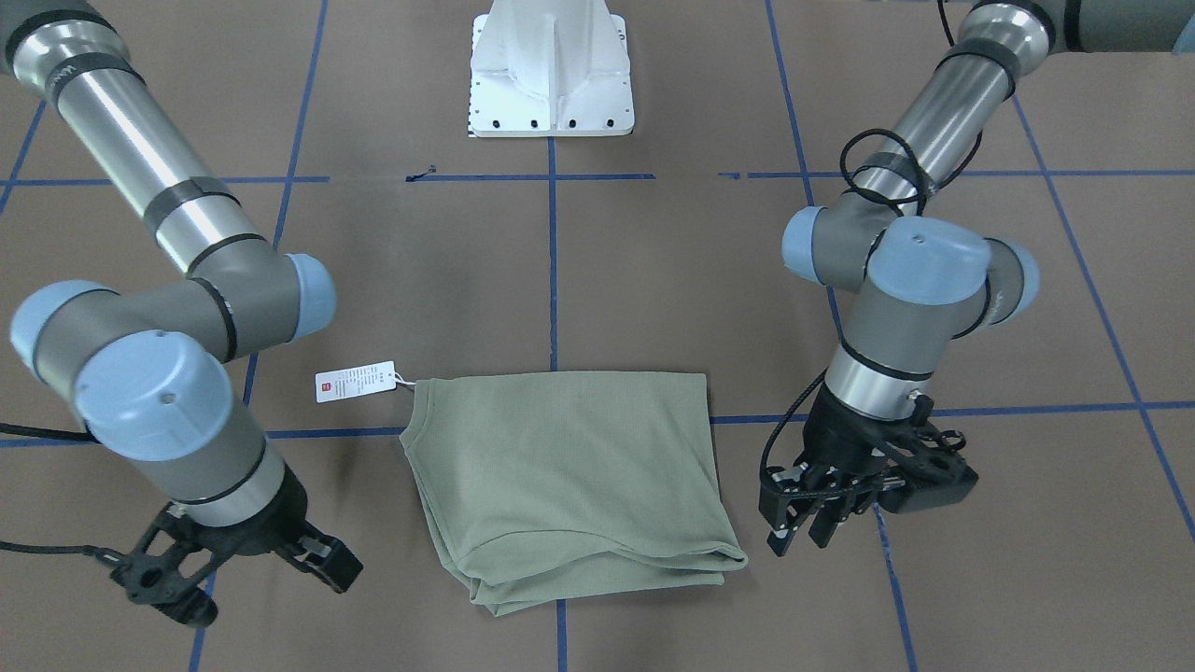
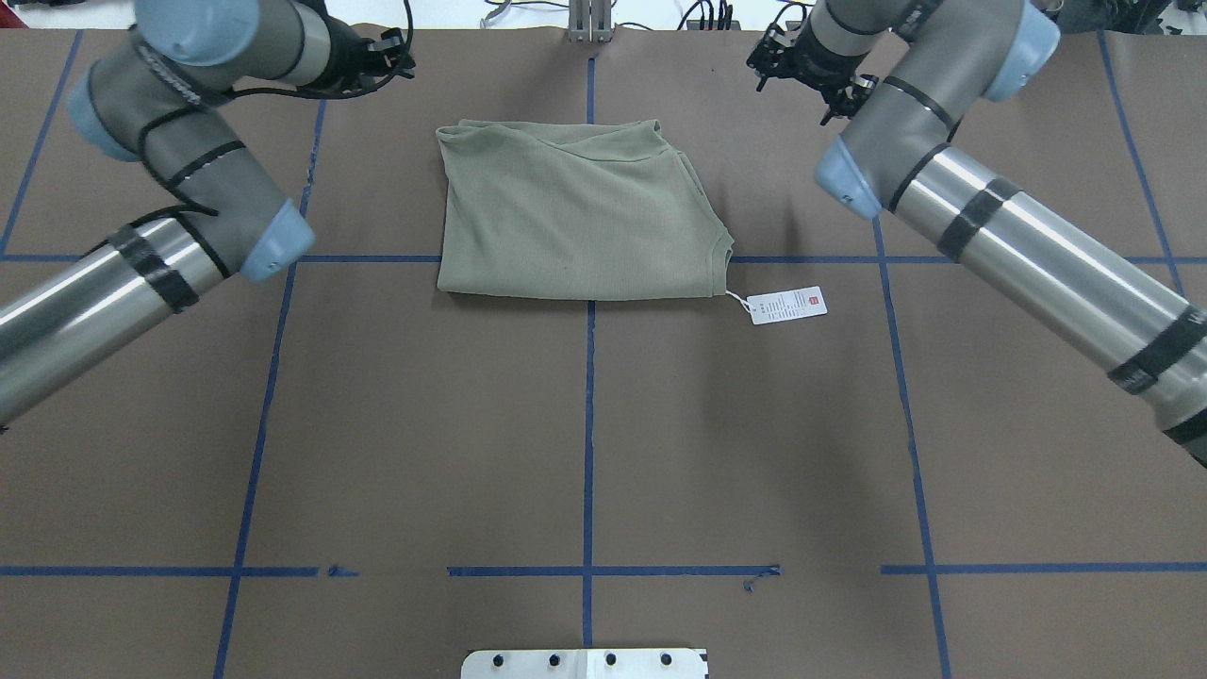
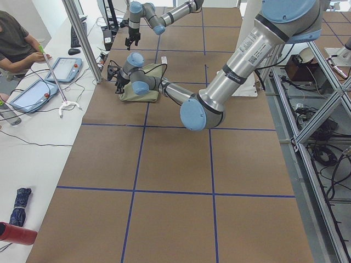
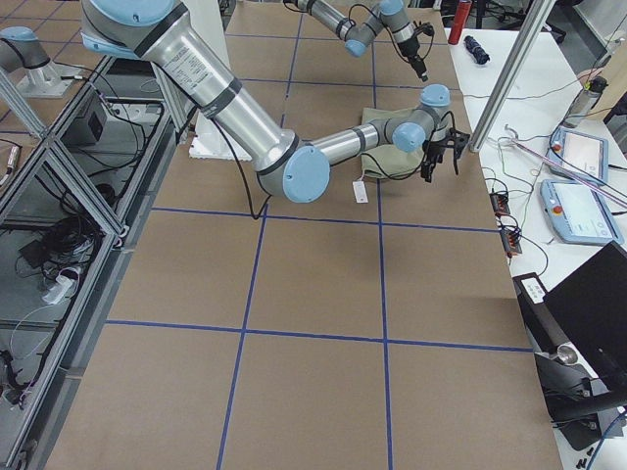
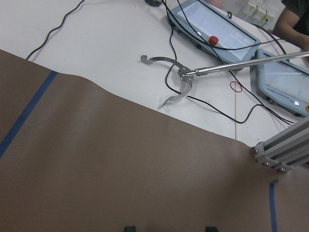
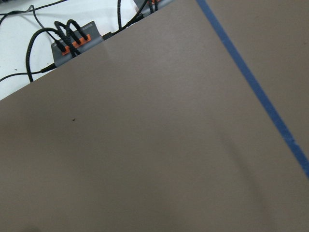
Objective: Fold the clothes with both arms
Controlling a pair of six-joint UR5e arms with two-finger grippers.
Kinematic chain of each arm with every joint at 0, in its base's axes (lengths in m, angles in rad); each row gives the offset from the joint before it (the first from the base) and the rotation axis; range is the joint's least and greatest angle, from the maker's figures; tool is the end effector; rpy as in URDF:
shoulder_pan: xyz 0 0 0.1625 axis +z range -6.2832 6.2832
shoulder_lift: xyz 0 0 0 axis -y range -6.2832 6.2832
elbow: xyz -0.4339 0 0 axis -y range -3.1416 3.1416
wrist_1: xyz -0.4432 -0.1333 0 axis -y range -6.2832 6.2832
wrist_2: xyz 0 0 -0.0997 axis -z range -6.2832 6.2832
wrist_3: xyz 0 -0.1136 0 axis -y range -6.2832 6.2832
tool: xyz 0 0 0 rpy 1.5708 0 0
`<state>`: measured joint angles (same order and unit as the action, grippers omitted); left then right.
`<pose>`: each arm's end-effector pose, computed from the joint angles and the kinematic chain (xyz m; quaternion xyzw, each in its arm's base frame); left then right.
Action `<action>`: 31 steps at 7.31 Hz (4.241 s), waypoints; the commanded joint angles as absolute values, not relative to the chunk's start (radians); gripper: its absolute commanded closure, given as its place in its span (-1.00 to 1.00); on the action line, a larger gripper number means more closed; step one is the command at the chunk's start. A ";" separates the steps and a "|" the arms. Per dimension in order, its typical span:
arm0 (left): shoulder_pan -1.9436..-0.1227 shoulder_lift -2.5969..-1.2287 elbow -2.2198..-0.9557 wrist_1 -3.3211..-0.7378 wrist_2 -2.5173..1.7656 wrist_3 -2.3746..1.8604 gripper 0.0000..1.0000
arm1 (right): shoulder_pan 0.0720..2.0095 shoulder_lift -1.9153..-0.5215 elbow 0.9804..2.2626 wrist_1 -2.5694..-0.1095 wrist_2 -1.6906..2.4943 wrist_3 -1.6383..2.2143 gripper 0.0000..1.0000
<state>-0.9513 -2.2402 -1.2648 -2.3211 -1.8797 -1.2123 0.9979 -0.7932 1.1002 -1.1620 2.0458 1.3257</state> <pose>0.3984 -0.7287 0.3035 0.2145 0.4937 -0.1672 0.8260 -0.4024 -0.7739 0.3486 0.0191 -0.4051 0.2580 0.8769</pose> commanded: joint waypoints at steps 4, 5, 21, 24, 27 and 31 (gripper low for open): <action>-1.210 -1.913 -1.803 -1.699 -2.148 -0.385 -0.21 | 1.371 -1.279 1.402 -1.289 2.359 0.516 -1.00; -1.273 -1.849 -1.807 -1.681 -2.176 -0.260 -0.23 | 1.414 -1.349 1.473 -1.387 2.359 0.367 -1.00; -1.433 -1.523 -1.855 -1.612 -2.354 -0.121 -0.99 | 1.454 -1.651 1.761 -1.540 2.338 0.262 -1.00; -1.433 -1.487 -1.885 -1.614 -2.358 -0.130 -0.99 | 1.451 -1.649 1.766 -1.554 2.356 0.264 -1.00; -1.431 -1.494 -1.882 -1.609 -2.362 -0.129 -0.99 | 1.448 -1.646 1.764 -1.552 2.356 0.264 -1.00; -1.433 -1.499 -1.896 -1.611 -2.359 -0.127 -0.99 | 1.448 -1.638 1.766 -1.552 2.355 0.264 -1.00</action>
<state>-1.4325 -1.4978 -1.8935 -1.6123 -2.3600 -0.1274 1.4482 -1.6401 1.7643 -1.5512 2.3539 0.2638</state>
